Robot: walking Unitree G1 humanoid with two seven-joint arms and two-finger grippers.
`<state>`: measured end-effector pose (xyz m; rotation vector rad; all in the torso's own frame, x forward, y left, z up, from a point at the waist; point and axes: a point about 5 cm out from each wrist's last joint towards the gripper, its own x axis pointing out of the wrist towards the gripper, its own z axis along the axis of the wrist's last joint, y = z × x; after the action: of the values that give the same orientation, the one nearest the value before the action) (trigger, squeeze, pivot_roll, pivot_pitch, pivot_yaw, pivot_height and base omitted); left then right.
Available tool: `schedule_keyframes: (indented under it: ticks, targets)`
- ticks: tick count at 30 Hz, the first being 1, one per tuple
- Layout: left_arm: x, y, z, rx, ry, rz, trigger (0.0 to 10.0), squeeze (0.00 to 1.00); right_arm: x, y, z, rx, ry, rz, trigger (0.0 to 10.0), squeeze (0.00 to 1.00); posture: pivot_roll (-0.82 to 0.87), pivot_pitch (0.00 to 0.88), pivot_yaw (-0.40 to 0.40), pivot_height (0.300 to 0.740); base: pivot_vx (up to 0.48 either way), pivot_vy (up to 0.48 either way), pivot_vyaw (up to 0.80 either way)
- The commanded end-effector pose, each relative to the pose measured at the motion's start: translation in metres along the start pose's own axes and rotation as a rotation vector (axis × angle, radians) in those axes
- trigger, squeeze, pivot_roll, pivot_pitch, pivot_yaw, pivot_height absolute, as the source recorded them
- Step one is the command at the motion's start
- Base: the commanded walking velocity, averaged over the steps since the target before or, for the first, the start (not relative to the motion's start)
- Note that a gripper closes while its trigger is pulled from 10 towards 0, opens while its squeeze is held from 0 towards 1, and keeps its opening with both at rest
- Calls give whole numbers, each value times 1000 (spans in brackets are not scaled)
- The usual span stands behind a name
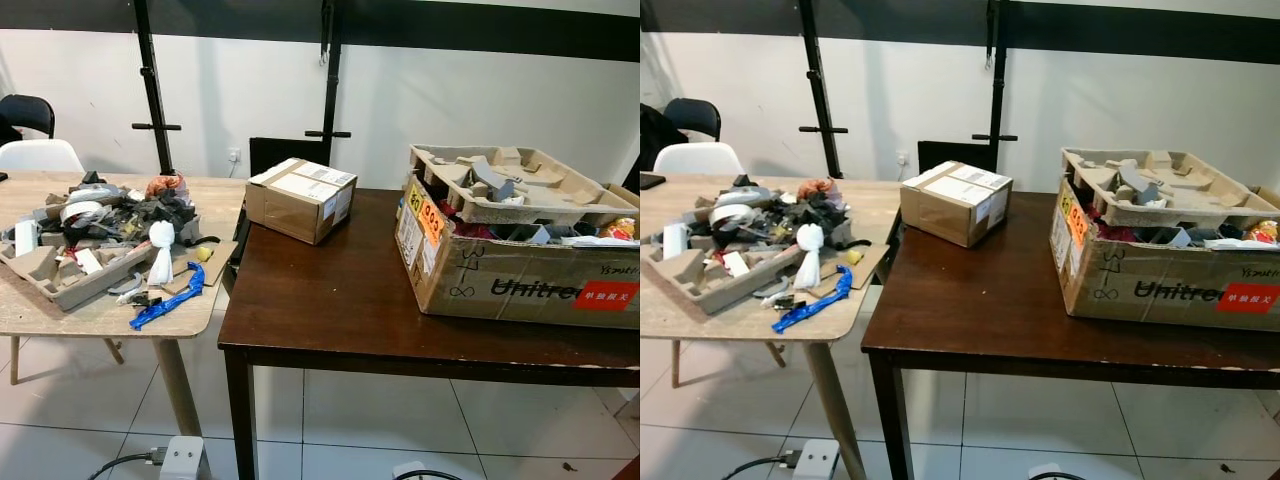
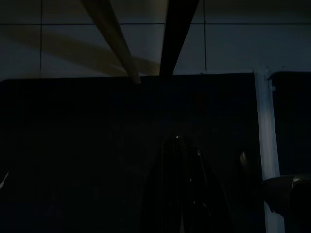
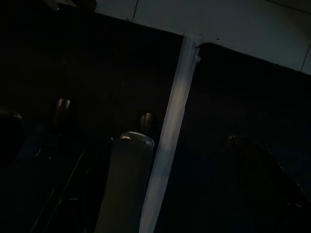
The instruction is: Picking trash to rubbish bin
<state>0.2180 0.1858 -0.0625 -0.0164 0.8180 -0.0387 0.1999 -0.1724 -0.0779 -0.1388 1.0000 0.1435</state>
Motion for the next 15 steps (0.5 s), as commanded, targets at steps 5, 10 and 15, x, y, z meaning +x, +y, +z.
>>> schedule_keyframes:
  ticks: [5,10,15]
  targets:
    - [-1,-2,-7,19,32,-12,10000,0,0,1,-3,0,10,4,10000,0,56,0,-28,740,0,335,0]
    - [-1,-1,-7,25,34,-13,10000,0,0,1,-3,0,9,4,10000,0,56,0,-28,740,0,344,0]
    - [-1,0,-8,35,40,-15,10000,0,0,1,-2,-3,7,4,10000,0,58,0,-28,740,0,269,0]
